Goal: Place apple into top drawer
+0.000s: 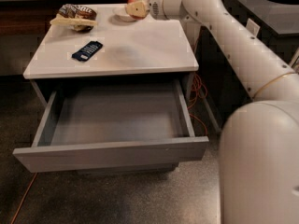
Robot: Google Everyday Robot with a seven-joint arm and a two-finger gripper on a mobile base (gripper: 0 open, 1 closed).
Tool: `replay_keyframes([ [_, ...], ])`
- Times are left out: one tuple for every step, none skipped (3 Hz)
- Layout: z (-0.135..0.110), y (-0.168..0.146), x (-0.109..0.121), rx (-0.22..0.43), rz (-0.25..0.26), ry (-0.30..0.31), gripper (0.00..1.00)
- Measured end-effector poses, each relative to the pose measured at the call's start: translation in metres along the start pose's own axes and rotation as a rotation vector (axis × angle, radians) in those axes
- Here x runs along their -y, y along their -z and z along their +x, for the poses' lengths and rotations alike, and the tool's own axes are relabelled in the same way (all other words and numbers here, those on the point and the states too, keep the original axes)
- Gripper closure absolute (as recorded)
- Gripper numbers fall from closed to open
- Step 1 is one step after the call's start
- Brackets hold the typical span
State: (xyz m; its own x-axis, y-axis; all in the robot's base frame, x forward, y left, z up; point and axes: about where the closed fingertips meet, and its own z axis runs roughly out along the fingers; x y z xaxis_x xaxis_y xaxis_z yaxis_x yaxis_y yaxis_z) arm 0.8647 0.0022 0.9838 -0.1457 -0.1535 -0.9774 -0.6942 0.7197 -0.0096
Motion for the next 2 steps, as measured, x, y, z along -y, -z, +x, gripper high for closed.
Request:
replay_keyframes([
  [-0.007, 0.041, -0.058, -0.006, -0.075, 0.042, 1.00],
  [0.033, 0.049, -0.117, -0.116, -0.182, 0.081, 1.00],
])
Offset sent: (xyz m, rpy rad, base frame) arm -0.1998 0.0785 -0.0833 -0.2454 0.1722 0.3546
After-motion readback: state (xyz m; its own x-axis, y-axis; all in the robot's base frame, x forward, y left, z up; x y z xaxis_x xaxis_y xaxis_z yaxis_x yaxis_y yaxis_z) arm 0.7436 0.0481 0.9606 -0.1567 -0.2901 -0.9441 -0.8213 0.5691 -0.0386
